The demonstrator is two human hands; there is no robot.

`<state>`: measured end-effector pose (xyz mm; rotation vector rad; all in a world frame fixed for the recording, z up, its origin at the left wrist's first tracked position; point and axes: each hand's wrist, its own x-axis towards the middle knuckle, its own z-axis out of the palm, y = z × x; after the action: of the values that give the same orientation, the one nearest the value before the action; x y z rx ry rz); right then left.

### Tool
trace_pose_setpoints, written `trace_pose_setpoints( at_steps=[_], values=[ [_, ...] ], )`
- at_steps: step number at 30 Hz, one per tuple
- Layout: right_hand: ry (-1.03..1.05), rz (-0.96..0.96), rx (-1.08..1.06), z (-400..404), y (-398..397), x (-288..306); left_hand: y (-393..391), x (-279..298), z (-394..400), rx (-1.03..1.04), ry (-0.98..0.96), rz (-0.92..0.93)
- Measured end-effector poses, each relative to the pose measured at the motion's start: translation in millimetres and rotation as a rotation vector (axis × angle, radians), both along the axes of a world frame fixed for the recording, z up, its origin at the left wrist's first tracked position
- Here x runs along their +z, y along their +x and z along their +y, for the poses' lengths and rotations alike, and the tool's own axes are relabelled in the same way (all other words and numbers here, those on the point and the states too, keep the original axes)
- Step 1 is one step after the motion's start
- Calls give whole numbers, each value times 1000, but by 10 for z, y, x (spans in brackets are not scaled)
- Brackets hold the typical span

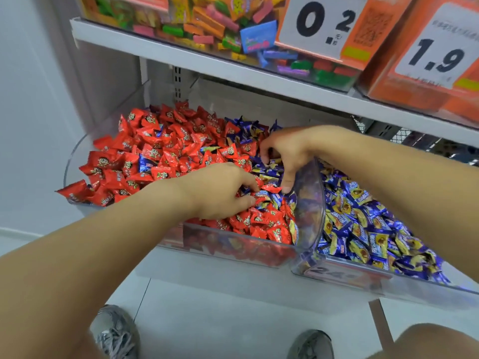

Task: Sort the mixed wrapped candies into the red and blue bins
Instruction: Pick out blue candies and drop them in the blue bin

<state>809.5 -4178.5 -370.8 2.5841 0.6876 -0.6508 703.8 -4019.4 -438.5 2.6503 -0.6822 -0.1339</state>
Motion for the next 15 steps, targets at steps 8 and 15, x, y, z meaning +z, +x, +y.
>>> trace_pose_setpoints(
  at_steps=[8,15],
  values=[
    [-11,146,-97,108,-128,-104,-33,69,17,17,-73,6],
    [254,274,-355,102,-218,-270,-167,277,-31,175,-143,-239]
  ],
)
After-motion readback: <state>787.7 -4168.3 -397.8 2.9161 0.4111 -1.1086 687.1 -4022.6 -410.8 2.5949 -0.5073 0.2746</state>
